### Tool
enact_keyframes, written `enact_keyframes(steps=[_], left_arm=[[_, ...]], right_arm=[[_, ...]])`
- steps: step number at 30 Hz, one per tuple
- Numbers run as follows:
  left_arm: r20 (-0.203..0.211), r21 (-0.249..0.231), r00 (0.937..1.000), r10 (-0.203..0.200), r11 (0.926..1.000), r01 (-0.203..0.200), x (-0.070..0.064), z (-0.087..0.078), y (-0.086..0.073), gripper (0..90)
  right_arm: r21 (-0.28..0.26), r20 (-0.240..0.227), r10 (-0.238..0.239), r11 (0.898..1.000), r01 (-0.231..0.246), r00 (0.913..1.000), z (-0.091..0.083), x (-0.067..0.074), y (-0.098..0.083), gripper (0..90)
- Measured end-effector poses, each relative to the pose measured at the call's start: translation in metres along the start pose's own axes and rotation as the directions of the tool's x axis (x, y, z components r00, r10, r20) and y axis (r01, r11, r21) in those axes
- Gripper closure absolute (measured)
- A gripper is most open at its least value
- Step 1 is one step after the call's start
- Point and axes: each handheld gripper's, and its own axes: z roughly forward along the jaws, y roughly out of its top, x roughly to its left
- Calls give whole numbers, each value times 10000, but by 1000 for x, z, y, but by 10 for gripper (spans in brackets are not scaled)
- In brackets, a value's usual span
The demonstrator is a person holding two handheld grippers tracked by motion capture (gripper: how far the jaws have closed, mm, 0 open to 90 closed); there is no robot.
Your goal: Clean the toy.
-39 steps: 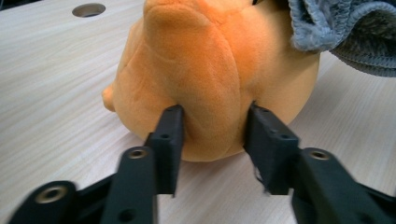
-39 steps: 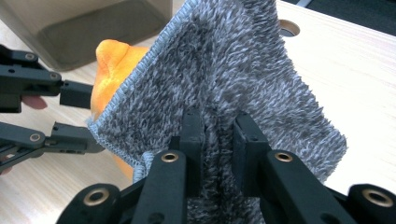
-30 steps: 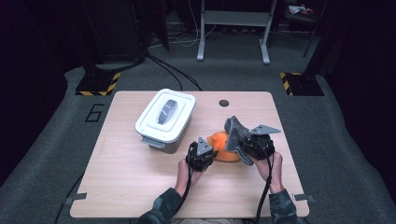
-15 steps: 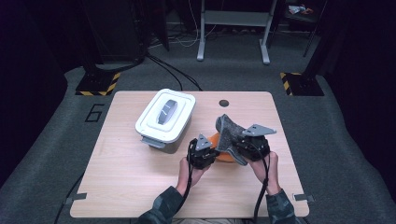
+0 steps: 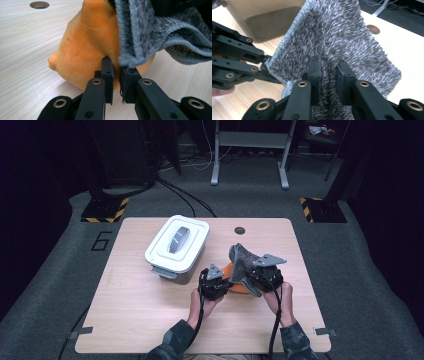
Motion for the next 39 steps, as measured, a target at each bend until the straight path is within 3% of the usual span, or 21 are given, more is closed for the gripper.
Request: enact_keyframes(steps=[9, 16, 27, 36, 39], left_arm=[[106, 27, 9998, -145, 9999, 145, 2, 0, -3, 821], [40, 24, 10000, 32, 10000, -32, 2, 1, -2, 821], [40, -38, 10000, 1, 10000, -1, 2, 2, -3, 820], [4, -80, 10000, -31, 10000, 31, -1, 2, -4, 820], [-2, 12, 9999, 126, 9999, -126, 0, 1, -3, 820]], right_arm=[[110, 291, 491, 9987, -495, 9984, -1, -17, -13, 757], [274, 588, 872, 9957, -890, 9945, 0, -31, -26, 757], [971, 1173, 1718, 9782, -1834, 9781, 18, -54, -54, 759], [1477, 888, 2403, 9565, -2514, 9666, 42, -65, -74, 760], [1460, 901, 2419, 9564, -2531, 9661, 43, -66, -75, 762]])
